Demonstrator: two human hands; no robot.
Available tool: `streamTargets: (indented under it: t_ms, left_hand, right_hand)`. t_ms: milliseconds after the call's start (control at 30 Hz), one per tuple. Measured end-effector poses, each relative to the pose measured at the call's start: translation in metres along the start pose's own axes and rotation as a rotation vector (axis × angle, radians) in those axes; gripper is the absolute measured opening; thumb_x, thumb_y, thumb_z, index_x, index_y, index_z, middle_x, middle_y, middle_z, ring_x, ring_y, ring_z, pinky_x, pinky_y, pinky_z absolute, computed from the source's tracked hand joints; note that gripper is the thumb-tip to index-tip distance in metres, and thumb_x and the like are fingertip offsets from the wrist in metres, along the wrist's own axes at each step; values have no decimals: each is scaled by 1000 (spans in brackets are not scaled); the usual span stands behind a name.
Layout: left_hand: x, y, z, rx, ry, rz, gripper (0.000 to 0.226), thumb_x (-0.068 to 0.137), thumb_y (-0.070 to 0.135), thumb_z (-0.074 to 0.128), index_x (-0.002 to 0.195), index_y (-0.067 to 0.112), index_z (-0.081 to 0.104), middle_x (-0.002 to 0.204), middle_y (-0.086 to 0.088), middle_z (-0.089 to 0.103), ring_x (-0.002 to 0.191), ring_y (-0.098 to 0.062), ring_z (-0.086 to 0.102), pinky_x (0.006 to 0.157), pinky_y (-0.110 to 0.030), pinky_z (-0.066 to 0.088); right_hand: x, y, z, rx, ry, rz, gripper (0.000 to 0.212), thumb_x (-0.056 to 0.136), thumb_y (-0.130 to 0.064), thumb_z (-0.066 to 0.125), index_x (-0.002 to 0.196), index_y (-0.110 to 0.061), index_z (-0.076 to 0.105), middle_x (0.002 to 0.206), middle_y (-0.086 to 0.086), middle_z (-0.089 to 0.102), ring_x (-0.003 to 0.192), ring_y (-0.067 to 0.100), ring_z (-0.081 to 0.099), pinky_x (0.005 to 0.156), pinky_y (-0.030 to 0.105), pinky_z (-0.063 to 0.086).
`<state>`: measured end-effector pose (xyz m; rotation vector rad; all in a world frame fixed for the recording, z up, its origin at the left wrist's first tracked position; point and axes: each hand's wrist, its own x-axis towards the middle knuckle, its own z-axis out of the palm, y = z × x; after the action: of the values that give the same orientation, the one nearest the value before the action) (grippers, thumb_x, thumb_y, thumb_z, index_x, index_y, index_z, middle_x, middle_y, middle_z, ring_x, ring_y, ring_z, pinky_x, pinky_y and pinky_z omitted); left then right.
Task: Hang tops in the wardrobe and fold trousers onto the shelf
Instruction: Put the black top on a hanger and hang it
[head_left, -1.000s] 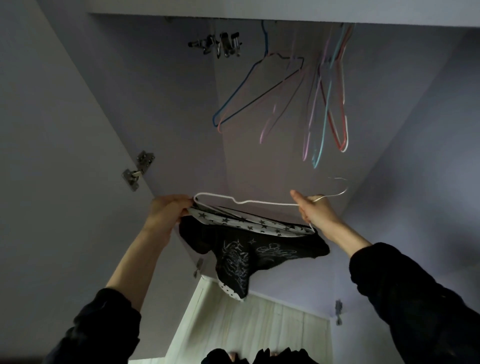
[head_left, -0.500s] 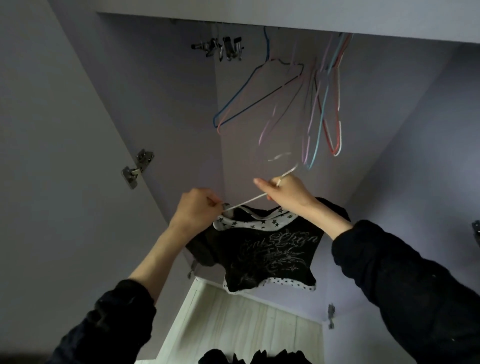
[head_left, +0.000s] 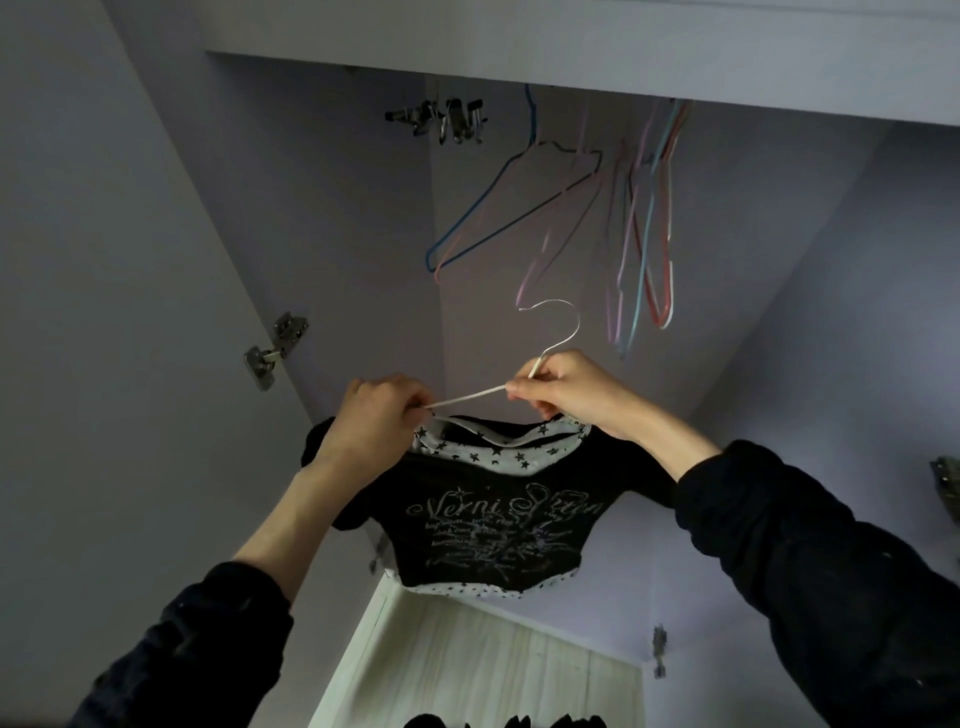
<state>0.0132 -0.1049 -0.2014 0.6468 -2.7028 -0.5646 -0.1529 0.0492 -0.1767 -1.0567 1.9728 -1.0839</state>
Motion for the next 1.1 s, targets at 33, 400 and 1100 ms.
streamTargets:
  t_ms: [33, 400, 1100]
  left_hand:
    - [1, 0, -1, -13, 16, 1, 9, 85, 5, 61, 89, 6, 69, 88, -4, 65, 82, -25, 60, 78, -31, 38]
    - [-7, -12, -8, 5, 133, -97, 9, 86, 6, 63, 86, 7, 72, 84, -5, 62, 78, -27, 60, 69, -31, 43]
    - [-28, -39, -15, -61, 185, -217, 11, 85, 1, 62, 83, 5, 72, 78, -2, 57, 71, -18, 52, 67, -27, 36]
  right_hand:
    - [-2, 3, -2, -25, 4, -12, 9, 89, -17, 64, 80, -17, 65, 68, -4, 59, 64, 8, 54, 70, 22, 47]
    - [-13, 67, 12, -883, 168, 145, 24, 92, -35, 57, 107, -17, 65, 107, 3, 67, 99, 23, 61, 78, 30, 45]
    - [-2, 87, -6, -555, -63, 187, 35, 96, -19, 44, 127, -30, 58, 136, -7, 54, 128, 16, 46, 110, 40, 32]
